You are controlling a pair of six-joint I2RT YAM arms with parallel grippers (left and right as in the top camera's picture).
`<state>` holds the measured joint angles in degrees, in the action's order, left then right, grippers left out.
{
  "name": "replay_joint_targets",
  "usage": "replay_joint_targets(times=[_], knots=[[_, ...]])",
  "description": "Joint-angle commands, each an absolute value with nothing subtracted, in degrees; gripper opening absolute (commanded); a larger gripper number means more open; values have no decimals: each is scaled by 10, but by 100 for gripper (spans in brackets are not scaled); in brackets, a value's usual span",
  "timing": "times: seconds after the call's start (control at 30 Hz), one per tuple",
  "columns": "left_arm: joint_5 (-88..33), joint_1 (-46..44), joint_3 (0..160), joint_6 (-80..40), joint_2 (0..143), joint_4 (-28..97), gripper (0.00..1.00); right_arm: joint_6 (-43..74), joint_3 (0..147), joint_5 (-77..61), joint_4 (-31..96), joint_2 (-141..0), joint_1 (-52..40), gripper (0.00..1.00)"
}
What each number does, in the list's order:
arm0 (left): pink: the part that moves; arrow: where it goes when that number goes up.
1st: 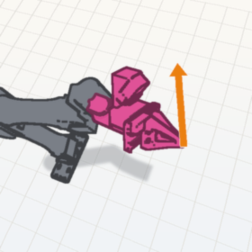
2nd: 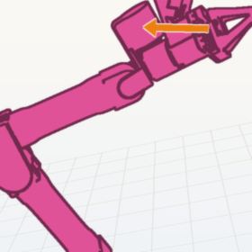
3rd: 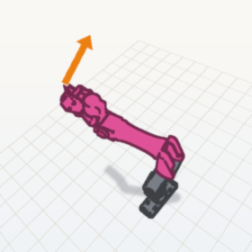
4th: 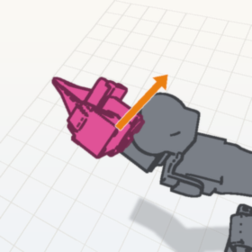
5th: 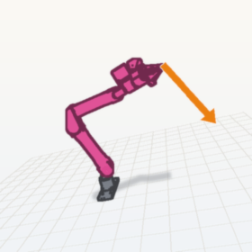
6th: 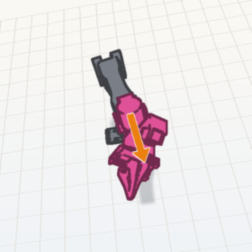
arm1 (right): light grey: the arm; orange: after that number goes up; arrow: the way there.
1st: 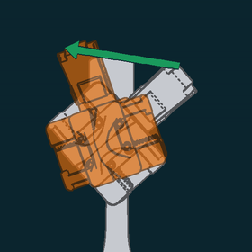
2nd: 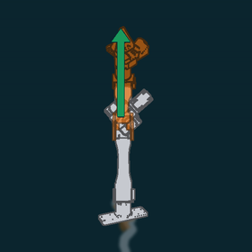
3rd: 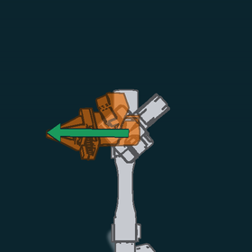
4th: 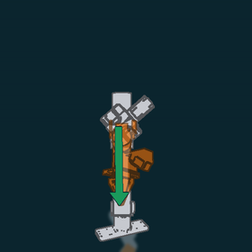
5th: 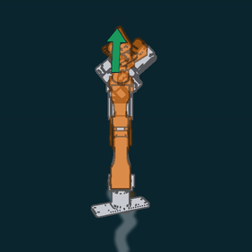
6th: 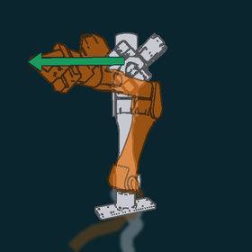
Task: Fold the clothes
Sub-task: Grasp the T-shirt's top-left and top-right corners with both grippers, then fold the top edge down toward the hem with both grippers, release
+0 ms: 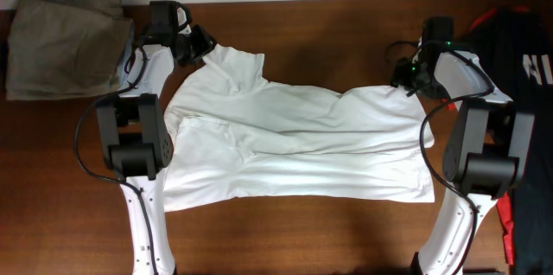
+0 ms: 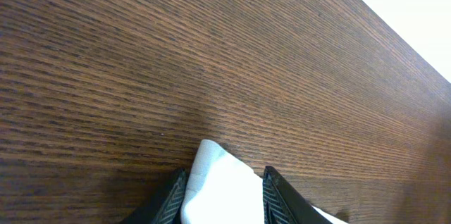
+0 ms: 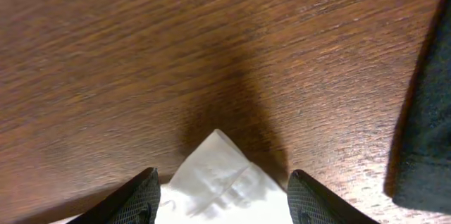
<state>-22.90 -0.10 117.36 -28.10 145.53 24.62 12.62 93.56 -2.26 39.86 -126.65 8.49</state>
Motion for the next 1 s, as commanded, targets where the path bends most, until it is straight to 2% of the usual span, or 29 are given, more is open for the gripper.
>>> replay_joint_targets(times=[0.0, 0.03, 0.07, 0.13, 0.17, 0.2, 0.23, 0.37, 0.5, 0.63, 0.7, 0.83, 0.97], knots=[[-215, -1, 1174, -271, 1473, 255, 35, 124, 948, -6, 399, -1283, 86, 60], [-215, -1, 1174, -271, 1473, 255, 35, 124, 948, -6, 400, -1283, 86, 53], [-211, -1, 1174, -271, 1473, 255, 35, 128, 948, -6, 398, -1283, 85, 35], [-205, -1, 1174, -258, 1473, 239, 35, 140, 948, -6, 396, -1283, 85, 17], [-209, -1, 1174, -258, 1473, 220, 30, 140, 948, -5, 396, -1283, 85, 9], [-234, -1, 1174, -236, 1473, 198, 5, 140, 948, -5, 396, -1283, 85, 4], [-259, -1, 1174, -211, 1473, 186, 0, 140, 948, -5, 396, -1283, 85, 4], [-402, -1, 1201, -146, 1471, 185, 0, 140, 956, 3, 413, -1280, 88, 4], [-541, 3, 1271, -144, 1470, 208, 0, 145, 1010, 10, 477, -1274, 88, 4], [-522, 30, 1334, -14, 1462, 438, 0, 167, 1064, 22, 563, -1273, 88, 4], [-472, 55, 1355, 63, 1433, 579, 0, 193, 1070, 22, 598, -1273, 90, 4], [-471, 103, 1355, 125, 1372, 734, 0, 232, 1108, -25, 674, -1270, 122, 4], [-471, 100, 1355, 192, 1372, 852, 0, 232, 1127, -97, 745, -1266, 145, 4]])
